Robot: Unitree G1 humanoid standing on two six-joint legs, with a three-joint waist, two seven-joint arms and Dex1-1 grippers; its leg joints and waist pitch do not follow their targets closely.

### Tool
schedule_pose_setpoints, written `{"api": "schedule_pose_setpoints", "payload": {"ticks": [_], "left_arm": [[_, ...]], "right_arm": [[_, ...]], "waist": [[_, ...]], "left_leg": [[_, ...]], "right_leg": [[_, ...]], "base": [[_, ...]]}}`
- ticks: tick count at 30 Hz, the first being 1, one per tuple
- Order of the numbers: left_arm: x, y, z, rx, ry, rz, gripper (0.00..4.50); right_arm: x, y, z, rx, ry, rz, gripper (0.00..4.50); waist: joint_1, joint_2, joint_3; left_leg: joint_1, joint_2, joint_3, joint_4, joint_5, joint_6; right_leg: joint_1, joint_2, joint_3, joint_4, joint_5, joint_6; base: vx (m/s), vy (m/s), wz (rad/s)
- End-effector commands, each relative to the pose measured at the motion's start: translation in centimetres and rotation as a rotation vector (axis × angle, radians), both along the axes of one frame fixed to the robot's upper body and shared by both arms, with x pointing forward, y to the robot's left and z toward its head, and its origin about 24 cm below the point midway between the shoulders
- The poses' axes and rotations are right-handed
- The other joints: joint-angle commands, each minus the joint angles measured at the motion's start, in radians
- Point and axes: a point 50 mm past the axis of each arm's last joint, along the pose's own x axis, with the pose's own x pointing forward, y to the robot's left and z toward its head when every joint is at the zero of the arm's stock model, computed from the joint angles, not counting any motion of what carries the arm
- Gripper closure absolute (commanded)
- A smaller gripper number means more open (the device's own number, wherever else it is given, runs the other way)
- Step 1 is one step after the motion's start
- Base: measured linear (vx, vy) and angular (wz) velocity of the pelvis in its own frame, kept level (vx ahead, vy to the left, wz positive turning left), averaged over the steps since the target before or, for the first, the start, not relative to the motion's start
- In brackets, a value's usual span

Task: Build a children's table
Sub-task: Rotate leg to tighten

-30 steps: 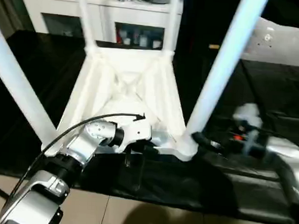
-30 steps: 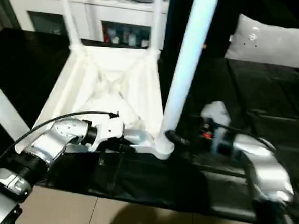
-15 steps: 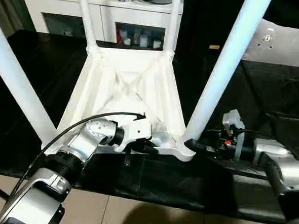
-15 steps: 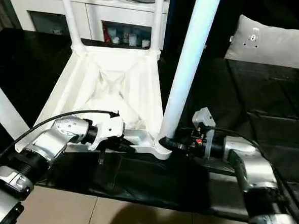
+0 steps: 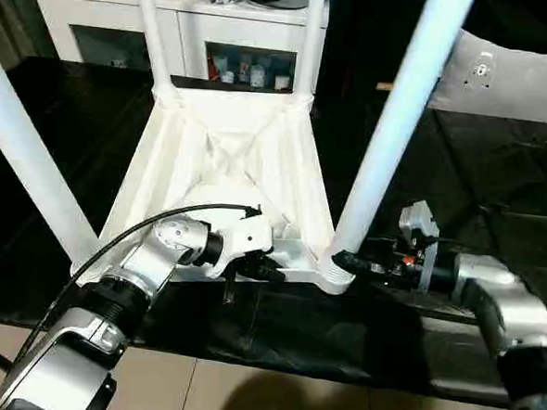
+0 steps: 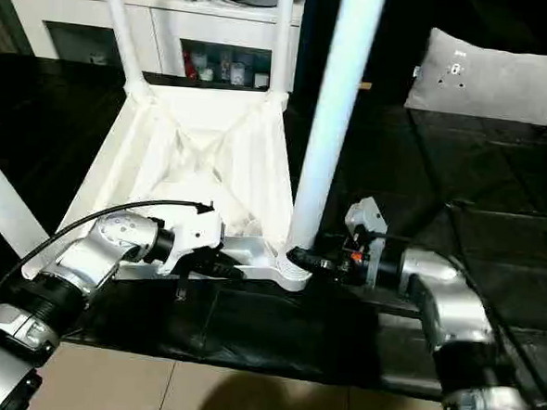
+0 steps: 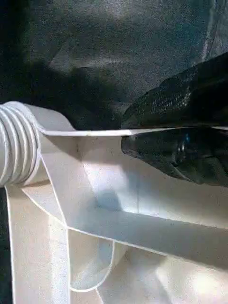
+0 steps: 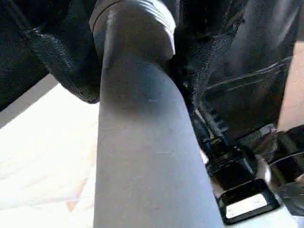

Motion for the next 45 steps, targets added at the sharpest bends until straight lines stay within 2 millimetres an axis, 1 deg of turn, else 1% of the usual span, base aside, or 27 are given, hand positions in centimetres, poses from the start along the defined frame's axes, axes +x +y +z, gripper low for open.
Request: {"api": "schedule_pose_setpoints", "payload": {"ticks": [1, 2, 4, 5, 7, 8, 9, 10, 12, 13, 14, 15, 17, 19, 20, 22, 24, 25, 26, 27, 29, 34, 37, 38, 41, 43, 45], "left_arm": [[-0.5, -1.4, -1.3, -0.036, 0.049, 0.075, 4.50], [-0.4, -2.4, -1.4, -0.050, 0.050, 0.142, 4.50], [-0.4, -2.9, -1.4, -0.050, 0.052, 0.170, 4.50], [-0.2, -3.7, -1.4, -0.039, 0.045, 0.223, 4.50], [-0.1, -3.9, -1.4, -0.040, 0.045, 0.231, 4.50], [0.2, -5.2, -0.9, -0.054, 0.044, 0.288, 4.50], [0.2, -5.5, -0.8, -0.058, 0.043, 0.299, 4.50], [0.5, -6.6, -0.4, -0.070, 0.035, 0.332, 4.50], [0.5, -7.3, -0.1, -0.074, 0.027, 0.345, 4.50], [0.5, -7.5, -0.1, -0.078, 0.022, 0.347, 4.50], [0.4, -7.7, -0.1, -0.074, -0.003, 0.336, 4.50], [0.3, -7.6, -0.1, -0.069, -0.018, 0.324, 4.50], [0.2, -7.1, -0.4, -0.041, -0.037, 0.302, 4.50], [0.2, -6.8, -0.4, -0.030, -0.048, 0.288, 4.50], [0.3, -5.9, -0.5, -0.023, -0.048, 0.283, 4.50], [0.3, -5.4, -0.5, -0.025, -0.043, 0.281, 4.50], [0.3, -5.1, -0.6, -0.021, -0.044, 0.271, 4.50], [0.3, -4.9, -0.6, -0.019, -0.046, 0.263, 4.50], [0.2, -4.3, -0.8, -0.015, -0.064, 0.233, 4.50], [0.2, -3.9, -0.8, -0.021, -0.079, 0.208, 4.50], [-0.2, -3.2, -1.0, -0.031, -0.077, 0.149, 4.50], [-0.9, -2.3, -1.2, -0.013, -0.058, 0.024, 4.50], [-1.3, -1.5, -1.2, 0.013, -0.042, -0.071, 4.50], [-1.4, -1.4, -1.2, 0.015, -0.038, -0.090, 4.50], [-1.7, -0.6, -0.9, 0.046, -0.018, -0.193, 4.50], [-1.8, -0.5, -0.8, 0.055, -0.019, -0.223, 4.50], [-1.9, -0.3, -0.8, 0.070, -0.015, -0.265, 4.50]], "right_arm": [[0.4, 2.0, -0.3, 0.000, -0.011, -0.077, 2.58], [0.9, 2.9, -0.4, 0.027, 0.006, -0.203, 2.59], [1.1, 3.3, -0.5, 0.042, 0.025, -0.251, 2.59], [1.1, 4.3, -0.5, 0.062, 0.051, -0.300, 2.59], [1.2, 4.4, -0.5, 0.060, 0.054, -0.313, 2.59], [1.6, 5.0, -0.9, 0.024, 0.086, -0.411, 2.59], [1.7, 5.1, -1.0, 0.013, 0.094, -0.434, 2.59], [1.9, 5.5, -1.4, -0.024, 0.130, -0.520, 2.59], [2.0, 5.9, -1.5, -0.028, 0.136, -0.559, 2.59], [1.9, 6.2, -1.4, -0.029, 0.116, -0.552, 2.59], [1.5, 6.4, -1.0, -0.023, 0.063, -0.513, 2.03], [1.3, 6.4, -0.9, -0.013, 0.051, -0.497, 1.89], [1.1, 5.9, -0.5, 0.003, 0.021, -0.477, 1.80], [1.0, 5.4, -0.3, 0.001, 0.007, -0.476, 1.54], [0.9, 3.9, 0.2, 0.003, -0.021, -0.463, 1.45], [0.7, 2.8, 0.6, -0.011, -0.046, -0.439, 1.41], [0.5, 2.3, 0.7, -0.020, -0.056, -0.417, 1.41], [0.4, 1.8, 0.8, -0.022, -0.061, -0.401, 1.41], [-0.2, 0.4, 1.1, -0.035, -0.070, -0.349, 1.41], [-0.4, -0.4, 1.3, -0.048, -0.072, -0.323, 1.28], [-0.9, -1.9, 1.8, -0.084, -0.075, -0.264, 1.04], [-1.2, -3.1, 2.6, -0.116, -0.082, -0.153, 1.04], [-1.4, -3.3, 2.8, -0.129, -0.076, -0.049, 1.29], [-1.4, -3.3, 2.9, -0.132, -0.072, -0.026, 1.29], [-1.4, -3.0, 2.7, -0.138, -0.037, 0.076, 1.66], [-1.4, -2.7, 2.6, -0.140, -0.026, 0.115, 1.66], [-1.2, -2.0, 2.4, -0.114, -0.008, 0.159, 2.03]], "waist": [[0.007, -0.004, -0.054], [-0.002, -0.012, -0.050], [-0.014, -0.013, -0.047], [-0.016, -0.007, -0.049], [-0.015, -0.008, -0.051], [-0.016, -0.009, -0.052], [-0.017, -0.007, -0.050], [-0.018, -0.009, -0.051], [-0.021, -0.007, -0.054], [-0.019, -0.002, -0.057], [-0.016, 0.000, -0.058], [-0.014, -0.003, -0.059], [-0.008, -0.002, -0.061], [-0.008, 0.001, -0.060], [-0.007, 0.003, -0.060], [-0.004, 0.004, -0.061], [-0.005, 0.005, -0.062], [-0.004, 0.005, -0.063], [-0.003, 0.001, -0.060], [0.002, -0.001, -0.062], [0.005, -0.001, -0.060], [0.002, 0.000, -0.058], [0.006, -0.002, -0.061], [0.010, 0.002, -0.062], [0.018, 0.003, -0.065], [0.022, 0.005, -0.066], [0.030, 0.002, -0.065]], "left_leg": [[0.006, 0.045, -0.014, -0.071, -0.207, 0.030], [0.005, 0.044, -0.014, -0.076, -0.233, 0.015], [0.002, 0.040, -0.020, -0.082, -0.259, -0.007], [0.005, 0.040, -0.021, -0.082, -0.275, -0.015], [0.010, 0.042, -0.020, -0.080, -0.279, -0.009], [0.009, 0.041, -0.018, -0.080, -0.267, -0.005], [0.007, 0.041, -0.018, -0.082, -0.258, -0.007], [0.007, 0.039, -0.018, -0.082, -0.246, -0.011], [0.008, 0.038, -0.018, -0.081, -0.247, -0.016], [0.008, 0.039, -0.017, -0.080, -0.238, -0.012], [0.007, 0.039, -0.016, -0.079, -0.227, -0.003], [0.007, 0.039, -0.015, -0.077, -0.219, 0.005], [0.002, 0.037, -0.014, -0.075, -0.188, 0.026], [0.001, 0.036, -0.013, -0.076, -0.183, 0.031], [0.002, 0.038, -0.014, -0.077, -0.194, 0.030], [0.002, 0.039, -0.014, -0.076, -0.197, 0.031], [0.001, 0.040, -0.013, -0.075, -0.181, 0.035], [0.001, 0.039, -0.013, -0.073, -0.174, 0.038], [-0.001, 0.038, -0.013, -0.074, -0.183, 0.044], [0.003, 0.040, -0.013, -0.072, -0.188, 0.049], [-0.002, 0.040, -0.013, -0.072, -0.186, 0.064], [0.005, 0.044, -0.012, -0.075, -0.212, 0.057], [0.004, 0.047, -0.012, -0.073, -0.201, 0.061], [0.006, 0.049, -0.012, -0.073, -0.191, 0.063], [0.007, 0.051, -0.008, -0.068, -0.168, 0.071], [0.007, 0.052, -0.007, -0.066, -0.162, 0.074], [0.006, 0.052, -0.007, -0.066, -0.162, 0.076]], "right_leg": [[0.043, -0.078, 0.029, -0.088, -0.236, -0.216], [0.041, -0.076, 0.029, -0.094, -0.286, -0.203], [0.042, -0.077, 0.027, -0.100, -0.380, -0.172], [0.040, -0.076, 0.027, -0.107, -0.420, -0.151], [0.035, -0.077, 0.032, -0.110, -0.412, -0.145], [0.034, -0.073, 0.033, -0.108, -0.375, -0.150], [0.034, -0.071, 0.034, -0.106, -0.357, -0.150], [0.035, -0.069, 0.032, -0.102, -0.339, -0.153], [0.035, -0.070, 0.032, -0.104, -0.329, -0.153], [0.037, -0.071, 0.032, -0.105, -0.296, -0.155], [0.038, -0.070, 0.032, -0.105, -0.253, -0.157], [0.039, -0.069, 0.033, -0.105, -0.231, -0.157], [0.044, -0.070, 0.032, -0.101, -0.180, -0.157], [0.045, -0.070, 0.031, -0.102, -0.188, -0.158], [0.044, -0.071, 0.031, -0.105, -0.208, -0.154], [0.047, -0.070, 0.032, -0.104, -0.203, -0.153], [0.045, -0.068, 0.031, -0.099, -0.164, -0.166], [0.047, -0.069, 0.030, -0.097, -0.146, -0.174], [0.050, -0.068, 0.030, -0.102, -0.158, -0.170], [0.052, -0.069, 0.030, -0.102, -0.161, -0.166], [0.052, -0.071, 0.030, -0.103, -0.182, -0.159], [0.042, -0.073, 0.030, -0.110, -0.281, -0.156], [0.042, -0.073, 0.030, -0.104, -0.248, -0.168], [0.041, -0.072, 0.029, -0.100, -0.216, -0.182], [0.041, -0.070, 0.027, -0.090, -0.139, -0.212], [0.041, -0.071, 0.026, -0.086, -0.110, -0.228], [0.042, -0.073, 0.026, -0.085, -0.114, -0.232]], "base": [[0.000, 0.000, 0.00], [0.000, 0.000, 0.00], [0.000, 0.000, 0.00], [0.000, 0.000, 0.00], [0.000, 0.000, 0.00], [0.000, 0.000, 0.00], [0.000, 0.000, 0.00], [0.000, 0.000, 0.00], [0.000, 0.000, 0.00], [0.000, 0.000, 0.00], [0.000, 0.000, 0.00], [0.000, 0.000, 0.00], [0.000, 0.000, 0.00], [0.000, 0.000, 0.00], [0.000, 0.000, 0.00], [0.000, 0.000, 0.00], [0.000, 0.000, 0.00], [0.000, 0.000, 0.00], [0.000, 0.000, 0.00], [0.000, 0.000, 0.00], [0.000, 0.000, 0.00], [0.000, 0.000, 0.00], [0.000, 0.000, 0.00], [0.000, 0.000, 0.00], [0.000, 0.000, 0.00], [0.000, 0.000, 0.00], [0.000, 0.000, 0.00]]}}
